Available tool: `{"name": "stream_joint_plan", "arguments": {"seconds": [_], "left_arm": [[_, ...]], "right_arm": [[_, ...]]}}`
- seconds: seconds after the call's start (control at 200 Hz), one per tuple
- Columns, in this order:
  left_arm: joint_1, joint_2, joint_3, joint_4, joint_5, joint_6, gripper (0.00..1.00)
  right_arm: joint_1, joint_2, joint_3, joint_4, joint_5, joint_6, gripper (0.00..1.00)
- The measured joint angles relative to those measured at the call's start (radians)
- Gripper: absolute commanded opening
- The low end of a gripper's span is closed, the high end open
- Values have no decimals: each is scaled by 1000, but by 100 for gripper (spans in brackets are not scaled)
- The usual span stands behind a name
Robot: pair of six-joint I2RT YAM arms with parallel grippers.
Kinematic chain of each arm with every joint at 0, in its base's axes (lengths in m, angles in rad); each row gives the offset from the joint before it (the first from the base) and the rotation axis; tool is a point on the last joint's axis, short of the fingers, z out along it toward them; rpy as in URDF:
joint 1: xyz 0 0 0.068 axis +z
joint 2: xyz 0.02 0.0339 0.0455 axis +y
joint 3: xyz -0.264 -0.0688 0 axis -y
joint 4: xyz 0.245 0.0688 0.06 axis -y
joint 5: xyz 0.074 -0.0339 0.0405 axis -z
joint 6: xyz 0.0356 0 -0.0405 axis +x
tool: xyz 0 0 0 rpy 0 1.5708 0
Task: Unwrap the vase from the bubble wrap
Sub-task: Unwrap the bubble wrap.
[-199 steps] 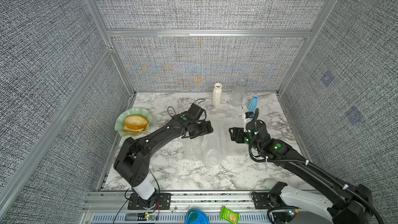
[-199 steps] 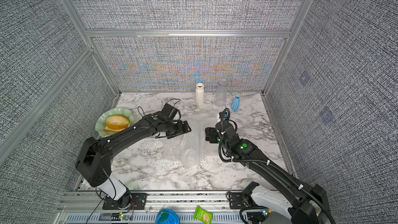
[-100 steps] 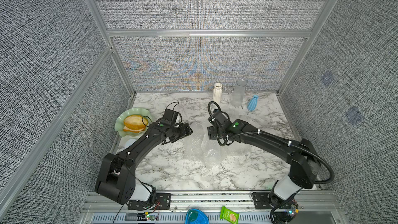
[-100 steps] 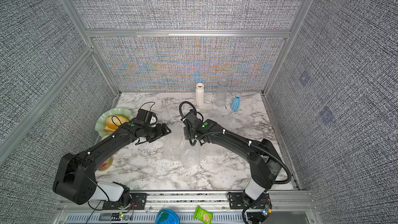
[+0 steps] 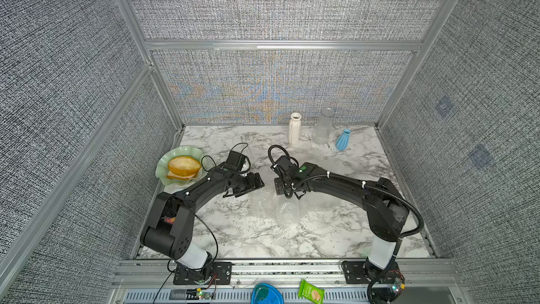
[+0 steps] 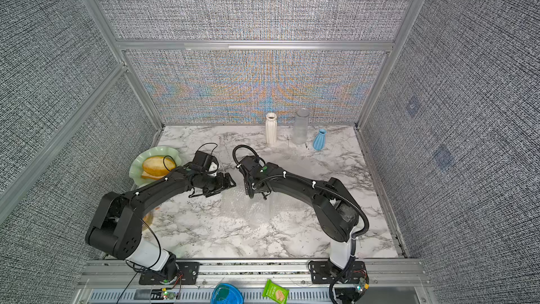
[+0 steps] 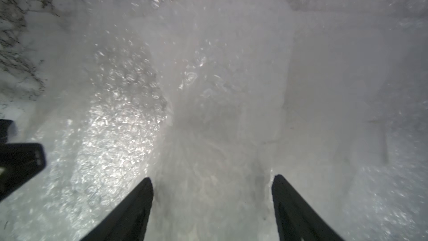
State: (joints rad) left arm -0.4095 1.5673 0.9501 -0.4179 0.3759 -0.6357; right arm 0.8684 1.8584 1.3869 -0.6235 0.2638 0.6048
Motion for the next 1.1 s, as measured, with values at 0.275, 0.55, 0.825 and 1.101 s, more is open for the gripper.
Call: {"name": "stream_joint_plan", "arguments": {"seconds": [0.275,0.55,0.825,1.101], "left_arm": [[-21,39,75,-24,-17,0,86],[-66,94,180,-46,-37,-5,84],[-133,155,267,-77,-63,-29,84],[-164,159,286,-76,-89,-65,84]], "right_arm": [[-33,-71,-117,123,-62,3,65],[-110,-226,-322,305,-172,16,57],[-174,-331,-450,397,-254,23,57],[-192,-378,-479,423,-285,-6,73]]}}
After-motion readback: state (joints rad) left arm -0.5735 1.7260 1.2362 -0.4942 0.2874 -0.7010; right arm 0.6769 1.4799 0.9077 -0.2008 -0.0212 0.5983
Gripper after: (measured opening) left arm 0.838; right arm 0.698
